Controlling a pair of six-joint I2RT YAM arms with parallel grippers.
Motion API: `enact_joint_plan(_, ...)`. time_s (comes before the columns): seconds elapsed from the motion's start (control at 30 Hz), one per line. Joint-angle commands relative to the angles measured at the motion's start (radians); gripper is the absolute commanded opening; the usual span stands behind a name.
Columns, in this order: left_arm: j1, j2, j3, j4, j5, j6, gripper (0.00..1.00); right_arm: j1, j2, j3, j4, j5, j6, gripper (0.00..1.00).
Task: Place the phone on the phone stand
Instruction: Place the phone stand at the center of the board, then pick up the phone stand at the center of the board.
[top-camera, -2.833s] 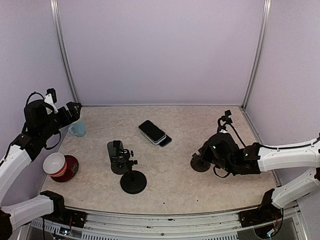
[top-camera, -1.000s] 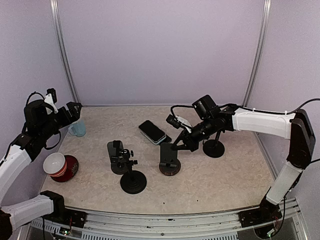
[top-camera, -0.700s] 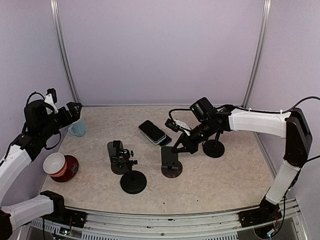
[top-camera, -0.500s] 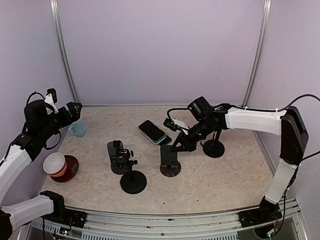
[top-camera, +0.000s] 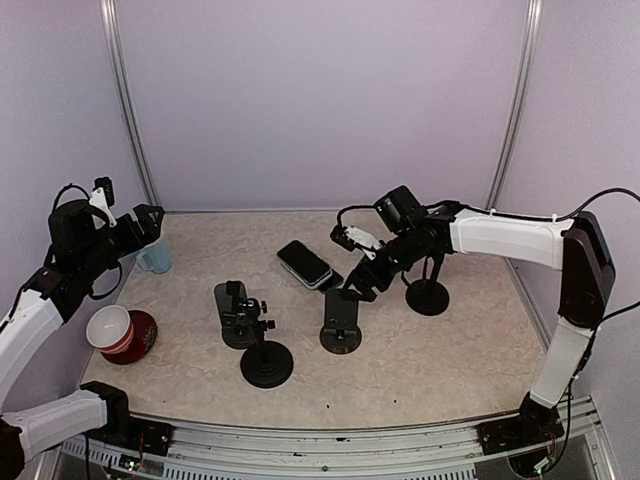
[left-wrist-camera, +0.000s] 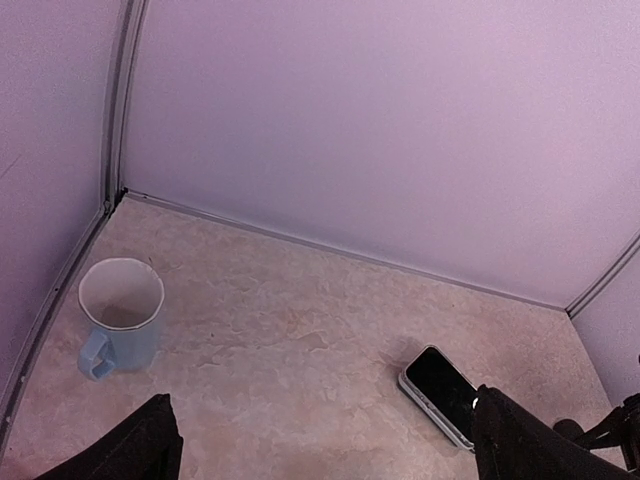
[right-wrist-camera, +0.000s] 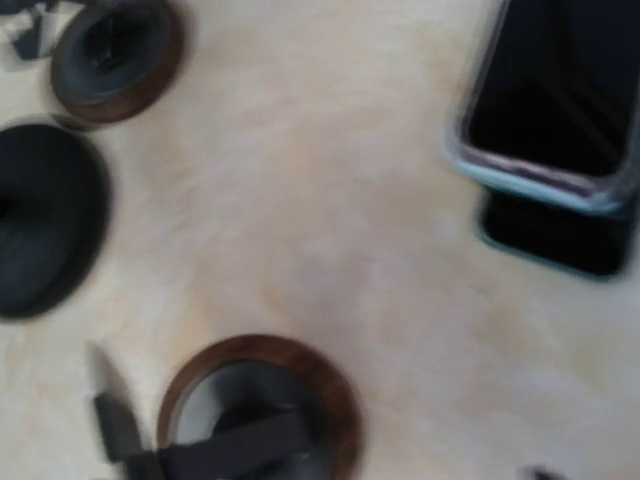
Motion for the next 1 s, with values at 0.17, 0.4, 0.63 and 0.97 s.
enact_joint_plan(0.17, 0.007, -0.003, -0.009, 0.030, 0.008, 0.002, 0.99, 0.118, -0.144, -0.072, 0.136, 0.360, 0.277, 1.00)
enact_joint_plan(0.4, 0.009, -0.002, -0.008, 0.028, 0.008, 0.001, 0.99, 0.263, -0.109, -0.067, 0.174, 0.632, 0.461, 1.00)
enact_joint_plan(0.63, 0.009, -0.005, -0.010, 0.028, 0.005, 0.003, 0.99, 0.355, -0.047, -0.040, 0.102, 0.941, 0.782, 1.00)
enact_joint_plan(0.97, 0.009, -0.005, -0.008, 0.029, 0.008, 0.001, 0.99, 0.415, -0.007, -0.055, 0.068, 1.066, 1.079, 1.00)
